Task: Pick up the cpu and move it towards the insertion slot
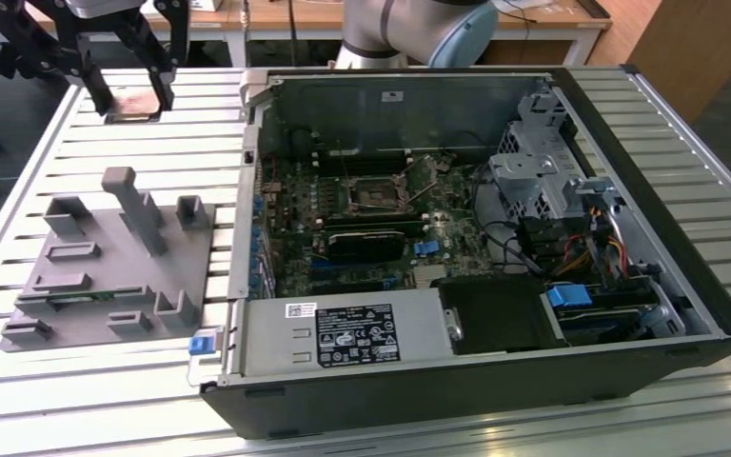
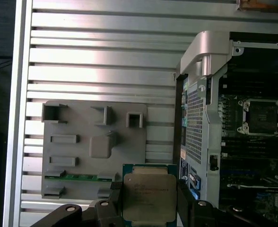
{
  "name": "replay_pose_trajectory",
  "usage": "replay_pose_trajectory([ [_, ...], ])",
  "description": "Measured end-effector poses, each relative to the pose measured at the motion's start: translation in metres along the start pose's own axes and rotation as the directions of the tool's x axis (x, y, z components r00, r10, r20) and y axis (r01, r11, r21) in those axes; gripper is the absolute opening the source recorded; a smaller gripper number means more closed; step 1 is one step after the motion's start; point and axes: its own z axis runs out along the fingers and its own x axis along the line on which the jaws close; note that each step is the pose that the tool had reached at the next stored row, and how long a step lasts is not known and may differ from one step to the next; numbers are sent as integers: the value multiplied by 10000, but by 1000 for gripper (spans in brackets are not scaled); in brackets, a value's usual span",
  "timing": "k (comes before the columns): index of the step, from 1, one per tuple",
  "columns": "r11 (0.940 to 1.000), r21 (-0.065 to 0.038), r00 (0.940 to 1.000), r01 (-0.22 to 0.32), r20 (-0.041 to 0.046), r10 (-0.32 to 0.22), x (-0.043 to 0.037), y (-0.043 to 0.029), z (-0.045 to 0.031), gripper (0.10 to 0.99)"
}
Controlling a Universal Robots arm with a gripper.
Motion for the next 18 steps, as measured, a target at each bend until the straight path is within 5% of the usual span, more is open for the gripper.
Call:
replay_pose_trajectory([
  [18, 10000, 0, 10000, 0, 0, 0, -222, -6, -1, 541],
])
